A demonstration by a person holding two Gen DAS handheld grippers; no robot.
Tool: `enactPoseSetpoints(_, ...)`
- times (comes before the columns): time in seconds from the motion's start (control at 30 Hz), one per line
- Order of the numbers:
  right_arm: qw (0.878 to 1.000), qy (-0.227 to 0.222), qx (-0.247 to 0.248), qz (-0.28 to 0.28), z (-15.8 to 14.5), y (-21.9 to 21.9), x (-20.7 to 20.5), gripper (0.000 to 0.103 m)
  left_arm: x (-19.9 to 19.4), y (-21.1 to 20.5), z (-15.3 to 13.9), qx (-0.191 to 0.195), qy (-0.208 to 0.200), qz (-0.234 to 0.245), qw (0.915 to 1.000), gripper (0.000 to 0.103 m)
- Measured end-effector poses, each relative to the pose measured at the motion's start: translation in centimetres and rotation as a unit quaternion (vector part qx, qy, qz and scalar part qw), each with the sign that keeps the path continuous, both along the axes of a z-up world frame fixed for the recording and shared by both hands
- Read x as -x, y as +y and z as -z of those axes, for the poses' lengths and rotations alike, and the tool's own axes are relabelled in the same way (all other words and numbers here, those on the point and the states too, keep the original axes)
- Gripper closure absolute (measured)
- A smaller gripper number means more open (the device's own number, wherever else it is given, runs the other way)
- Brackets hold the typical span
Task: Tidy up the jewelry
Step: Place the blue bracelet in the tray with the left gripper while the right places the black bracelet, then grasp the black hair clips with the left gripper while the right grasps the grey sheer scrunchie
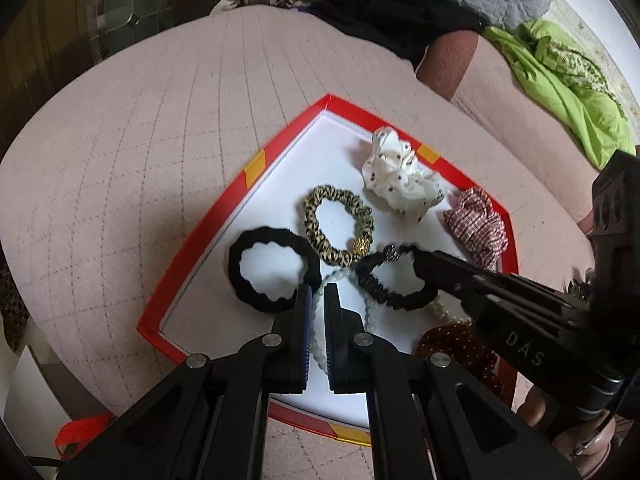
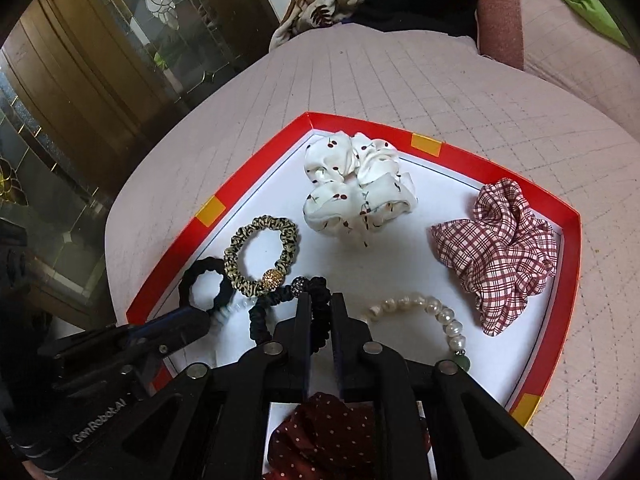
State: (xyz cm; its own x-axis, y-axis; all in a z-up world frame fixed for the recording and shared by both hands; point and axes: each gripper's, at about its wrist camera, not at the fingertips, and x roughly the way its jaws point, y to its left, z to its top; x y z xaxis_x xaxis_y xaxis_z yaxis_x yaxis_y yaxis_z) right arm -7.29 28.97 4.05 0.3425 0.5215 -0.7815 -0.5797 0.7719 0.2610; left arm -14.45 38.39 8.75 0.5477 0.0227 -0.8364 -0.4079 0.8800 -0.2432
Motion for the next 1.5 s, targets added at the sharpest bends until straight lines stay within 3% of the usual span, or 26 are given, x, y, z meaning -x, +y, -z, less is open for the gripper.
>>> enactPoseSetpoints(0.27, 1.000, -0.016, -0.008, 0.021, -1.7, -2.9, 0.8, 0.090, 0.1, -0.8, -0.8, -0.019, -0.015, -0.005, 0.9997, 0.097)
enactPoseSetpoints(0.4, 0.999, -0.029, -0.006, 0.034, -2.4, -5.7, 2.1, 0.083, 0.0, -1.3, -1.1, -0.036, -0.020, -0.012, 0.9991, 0.085)
enactPoseSetpoints(0.5, 0.998, -0.037, -0.003, 0.044, -2.5, -7.9, 3.3, 0.078, 0.0, -2.0, -1.6, -0.056, -0.029, -0.010, 0.9980, 0.083)
enactPoseSetpoints(0.63, 0.996, -0.038, 0.002, 0.075, -2.1, -12.9, 5.2, 0.074, -0.3, -3.3, -2.0, -0.081, -0.038, -0.002, 0.9960, 0.073)
enactPoseSetpoints(0.8, 0.991, -0.041, 0.012, 0.125, -1.5, -19.7, 7.3, 0.074, -0.5, -5.8, -2.6, -0.108, -0.056, 0.014, 0.9924, 0.070)
enactPoseSetpoints(0.93, 0.982, -0.031, 0.006, 0.188, -0.9, -26.9, 8.9, 0.074, -0.7, -8.7, -2.9, -0.129, -0.071, 0.041, 0.9883, 0.066)
enactPoseSetpoints(1.1, 0.965, -0.030, 0.002, 0.261, -0.6, -34.4, 9.7, 0.073, -1.2, -13.1, -3.1, -0.127, -0.063, 0.098, 0.9851, 0.064)
enactPoseSetpoints(1.2, 0.953, -0.045, 0.000, 0.299, -1.1, -38.2, 9.0, 0.073, -1.3, -16.5, -3.6, -0.130, -0.062, 0.139, 0.9797, 0.062)
enactPoseSetpoints(1.33, 0.939, -0.069, -0.014, 0.336, -2.2, -42.1, 5.9, 0.073, -2.2, -19.7, -3.5, -0.107, -0.055, 0.173, 0.9775, 0.056)
enactPoseSetpoints(1.5, 0.938, -0.076, -0.042, 0.335, -2.5, -44.0, 0.8, 0.073, -3.6, -22.9, -2.9, -0.097, -0.037, 0.201, 0.9741, 0.056)
